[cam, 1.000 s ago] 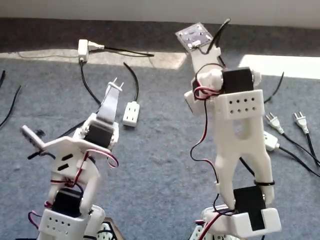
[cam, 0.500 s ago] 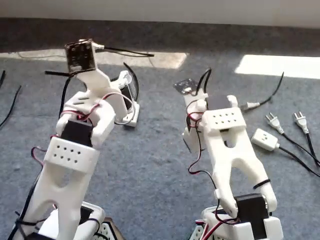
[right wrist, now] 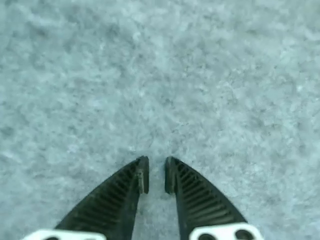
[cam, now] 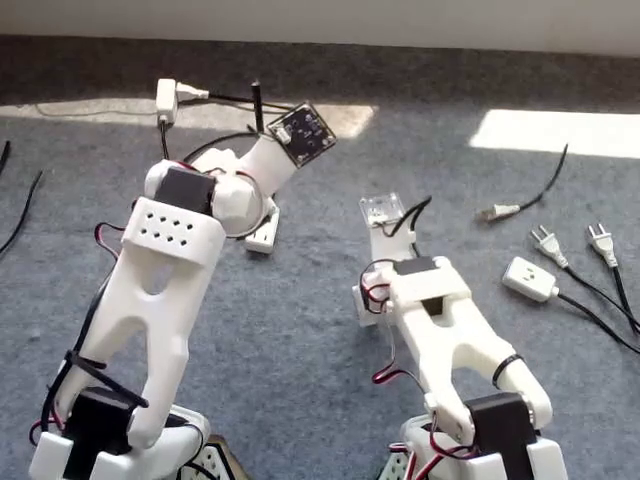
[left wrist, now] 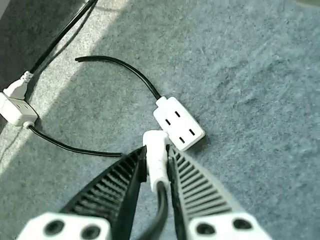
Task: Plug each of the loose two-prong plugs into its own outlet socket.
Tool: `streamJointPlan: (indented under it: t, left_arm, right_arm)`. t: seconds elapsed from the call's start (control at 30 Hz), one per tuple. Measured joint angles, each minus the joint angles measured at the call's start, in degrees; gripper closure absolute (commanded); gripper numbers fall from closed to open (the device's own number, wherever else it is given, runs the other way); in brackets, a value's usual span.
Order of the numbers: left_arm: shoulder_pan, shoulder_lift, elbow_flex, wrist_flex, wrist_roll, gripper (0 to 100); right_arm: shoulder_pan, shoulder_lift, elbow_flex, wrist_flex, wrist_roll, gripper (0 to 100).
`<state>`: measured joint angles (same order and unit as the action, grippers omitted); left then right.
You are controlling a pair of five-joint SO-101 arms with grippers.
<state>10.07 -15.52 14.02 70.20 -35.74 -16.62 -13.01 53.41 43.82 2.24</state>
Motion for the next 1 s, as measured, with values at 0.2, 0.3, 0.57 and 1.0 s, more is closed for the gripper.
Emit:
streamJointPlan:
  t: [0.2,0.3,0.57,1.0]
  left_arm:
    - [-0.4,0.5,0.0,0.2,-1.7,99]
    - [-1.7,0.5,0.3,-2.7,0.8,99]
    - [-6.2,0.6,9.0,-21.1,7.4,99]
    - [0.1,0.9,9.1,-8.5,-34.7,99]
  right_arm:
    - [-0.1,-0.8,1.6,-2.7,0.0,92.6]
    - [-0.1,-0.8,1.6,-2.9,0.0,92.6]
    - [-0.1,-0.8,1.8,-3.7,0.0,92.6]
    - [-0.1,-0.8,1.8,-3.7,0.0,92.6]
